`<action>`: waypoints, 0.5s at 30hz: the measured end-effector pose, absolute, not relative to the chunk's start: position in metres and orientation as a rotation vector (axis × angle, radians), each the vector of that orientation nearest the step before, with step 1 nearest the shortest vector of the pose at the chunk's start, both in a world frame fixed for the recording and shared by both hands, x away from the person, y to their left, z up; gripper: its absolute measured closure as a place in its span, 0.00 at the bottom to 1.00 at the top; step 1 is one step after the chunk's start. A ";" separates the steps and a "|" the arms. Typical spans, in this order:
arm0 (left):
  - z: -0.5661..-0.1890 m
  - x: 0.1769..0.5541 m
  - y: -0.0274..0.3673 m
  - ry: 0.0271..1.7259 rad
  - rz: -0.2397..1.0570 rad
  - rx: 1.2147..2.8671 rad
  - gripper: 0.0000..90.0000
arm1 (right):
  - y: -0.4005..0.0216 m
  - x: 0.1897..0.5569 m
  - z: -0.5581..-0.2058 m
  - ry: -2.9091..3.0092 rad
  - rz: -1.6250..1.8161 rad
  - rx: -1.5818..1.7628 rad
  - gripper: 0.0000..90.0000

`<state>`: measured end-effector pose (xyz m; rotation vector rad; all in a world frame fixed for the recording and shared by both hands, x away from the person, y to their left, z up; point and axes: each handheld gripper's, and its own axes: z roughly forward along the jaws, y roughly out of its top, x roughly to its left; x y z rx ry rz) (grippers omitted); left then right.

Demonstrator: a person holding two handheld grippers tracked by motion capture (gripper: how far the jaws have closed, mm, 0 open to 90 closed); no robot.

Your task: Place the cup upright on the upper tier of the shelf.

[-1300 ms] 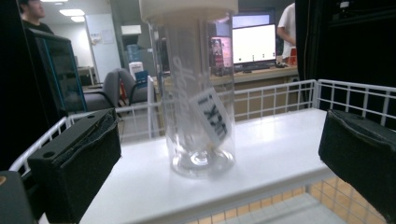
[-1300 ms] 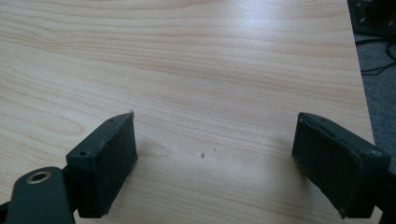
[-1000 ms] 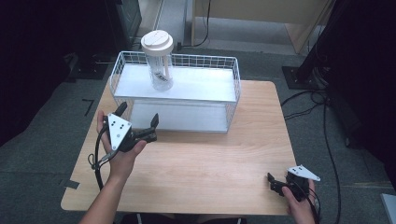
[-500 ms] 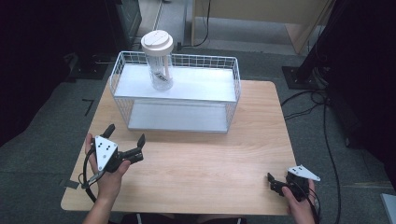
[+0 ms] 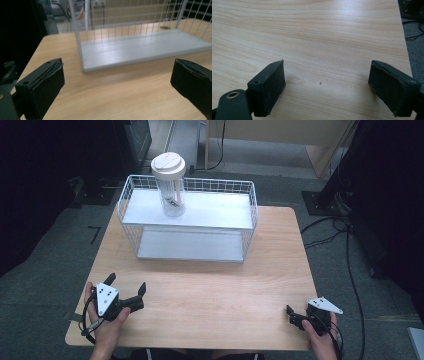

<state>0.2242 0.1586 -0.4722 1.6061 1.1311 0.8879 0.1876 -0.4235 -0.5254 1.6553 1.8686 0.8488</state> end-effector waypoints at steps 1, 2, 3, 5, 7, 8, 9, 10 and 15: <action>-0.475 0.223 0.161 1.142 0.890 1.625 0.00 | -0.424 0.188 -0.525 1.868 0.848 1.652 0.15; -0.477 0.222 0.164 1.151 0.903 1.639 0.00 | -0.424 0.188 -0.525 1.868 0.848 1.652 0.15; -0.479 0.221 0.167 1.162 0.896 1.647 0.00 | -0.424 0.188 -0.525 1.869 0.848 1.655 0.15; -0.483 0.221 0.173 1.221 0.870 1.668 0.00 | -0.423 0.188 -0.525 1.868 0.849 1.655 0.15; -0.489 0.220 0.181 1.268 0.841 1.696 0.00 | -0.423 0.188 -0.525 1.863 0.847 1.657 0.15; -0.492 0.221 0.185 1.297 0.828 1.716 0.00 | -0.423 0.188 -0.525 1.861 0.845 1.658 0.15; -0.494 0.221 0.187 1.321 0.825 1.735 0.00 | -0.423 0.188 -0.525 1.861 0.845 1.658 0.15; -0.497 0.222 0.192 1.346 0.810 1.761 0.00 | -0.423 0.188 -0.525 1.861 0.846 1.658 0.15; -0.505 0.221 0.206 1.399 0.814 1.832 0.00 | -0.423 0.188 -0.525 1.861 0.846 1.658 0.15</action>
